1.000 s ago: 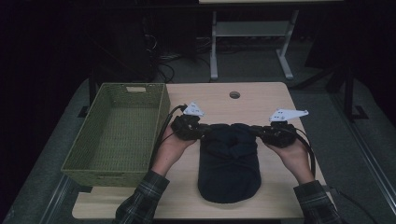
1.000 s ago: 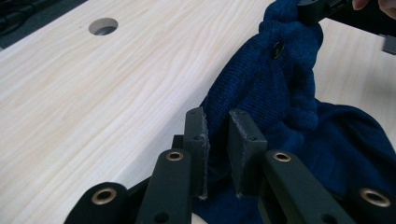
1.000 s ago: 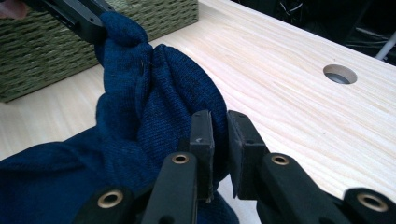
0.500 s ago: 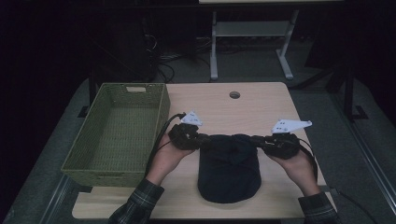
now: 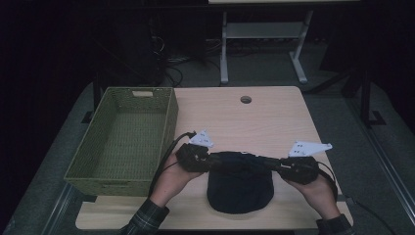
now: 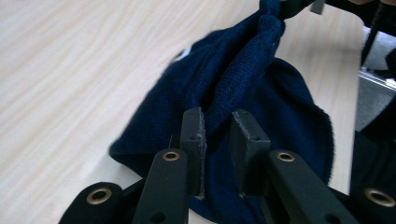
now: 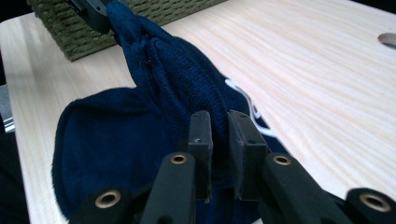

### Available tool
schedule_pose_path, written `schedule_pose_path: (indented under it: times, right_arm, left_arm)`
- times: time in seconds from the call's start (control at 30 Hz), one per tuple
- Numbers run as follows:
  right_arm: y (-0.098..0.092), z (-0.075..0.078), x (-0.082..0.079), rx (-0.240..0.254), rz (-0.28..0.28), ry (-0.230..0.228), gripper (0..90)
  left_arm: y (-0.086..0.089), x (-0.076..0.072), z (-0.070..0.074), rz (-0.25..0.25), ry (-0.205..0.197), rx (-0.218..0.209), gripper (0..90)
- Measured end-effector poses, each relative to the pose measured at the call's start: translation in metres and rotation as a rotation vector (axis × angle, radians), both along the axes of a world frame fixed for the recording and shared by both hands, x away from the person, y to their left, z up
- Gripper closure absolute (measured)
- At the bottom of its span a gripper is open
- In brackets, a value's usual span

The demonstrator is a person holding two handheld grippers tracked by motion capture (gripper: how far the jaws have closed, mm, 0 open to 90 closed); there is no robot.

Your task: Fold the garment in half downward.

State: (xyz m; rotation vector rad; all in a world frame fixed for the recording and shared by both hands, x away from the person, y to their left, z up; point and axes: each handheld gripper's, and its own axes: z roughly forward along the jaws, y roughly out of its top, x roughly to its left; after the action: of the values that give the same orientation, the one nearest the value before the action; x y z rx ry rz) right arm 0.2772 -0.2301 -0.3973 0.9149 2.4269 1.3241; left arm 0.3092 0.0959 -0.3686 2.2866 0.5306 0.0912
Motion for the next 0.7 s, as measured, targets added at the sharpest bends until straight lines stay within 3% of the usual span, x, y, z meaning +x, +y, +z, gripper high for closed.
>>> schedule_pose_path:
  times: [0.3,0.7]
  right_arm:
    - [-0.002,-0.012,-0.017,0.007,0.023,0.03,78.5]
    - [0.005,-0.032,-0.04,-0.018,0.058,0.068,77.3]
  left_arm:
    - [0.001,-0.015,-0.011,-0.024,0.046,-0.001,75.9]
    - [0.0,-0.029,-0.034,-0.036,0.093,0.049,76.0]
